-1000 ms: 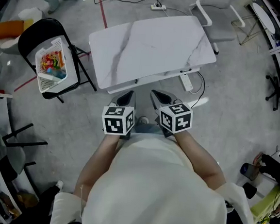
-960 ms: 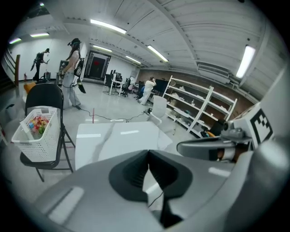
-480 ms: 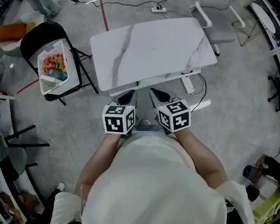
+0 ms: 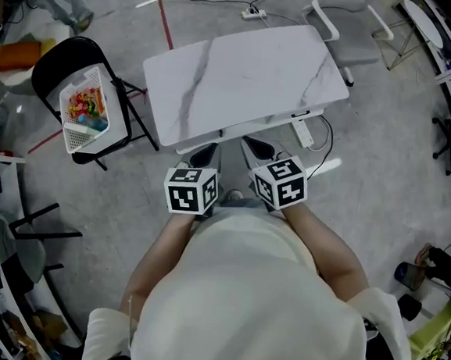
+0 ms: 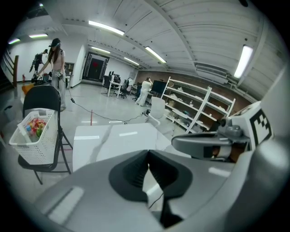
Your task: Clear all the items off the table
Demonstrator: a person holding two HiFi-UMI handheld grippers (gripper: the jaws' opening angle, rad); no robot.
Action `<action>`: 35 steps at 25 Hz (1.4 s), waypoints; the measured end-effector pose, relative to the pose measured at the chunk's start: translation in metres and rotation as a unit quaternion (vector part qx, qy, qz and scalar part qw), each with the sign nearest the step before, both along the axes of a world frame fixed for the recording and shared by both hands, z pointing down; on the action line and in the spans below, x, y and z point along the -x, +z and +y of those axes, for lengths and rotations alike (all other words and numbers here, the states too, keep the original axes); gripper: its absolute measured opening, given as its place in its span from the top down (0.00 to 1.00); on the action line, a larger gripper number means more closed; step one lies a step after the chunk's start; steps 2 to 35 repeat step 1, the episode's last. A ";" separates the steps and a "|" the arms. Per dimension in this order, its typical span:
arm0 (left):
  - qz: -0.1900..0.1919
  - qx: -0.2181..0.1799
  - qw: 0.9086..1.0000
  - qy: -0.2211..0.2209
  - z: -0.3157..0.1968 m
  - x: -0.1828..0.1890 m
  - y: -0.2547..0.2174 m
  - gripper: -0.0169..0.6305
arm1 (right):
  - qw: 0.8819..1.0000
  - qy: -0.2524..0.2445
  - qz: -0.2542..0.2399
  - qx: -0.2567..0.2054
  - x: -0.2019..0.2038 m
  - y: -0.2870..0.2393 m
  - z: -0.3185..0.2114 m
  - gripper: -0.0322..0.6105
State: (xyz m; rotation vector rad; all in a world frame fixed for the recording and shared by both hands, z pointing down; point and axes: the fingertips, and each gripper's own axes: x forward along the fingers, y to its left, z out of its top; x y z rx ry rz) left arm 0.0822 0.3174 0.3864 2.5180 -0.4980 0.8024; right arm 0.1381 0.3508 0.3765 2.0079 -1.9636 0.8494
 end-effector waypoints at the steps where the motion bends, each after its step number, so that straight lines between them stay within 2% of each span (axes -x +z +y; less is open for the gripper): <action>1: 0.000 -0.001 1.000 0.000 0.000 -0.001 0.000 0.96 | 1.000 0.001 0.001 -0.002 -0.001 -0.001 0.001 0.95; 35: 0.000 -0.001 1.000 0.000 0.000 -0.001 0.000 0.96 | 1.000 0.001 0.001 -0.002 -0.001 -0.001 0.001 0.95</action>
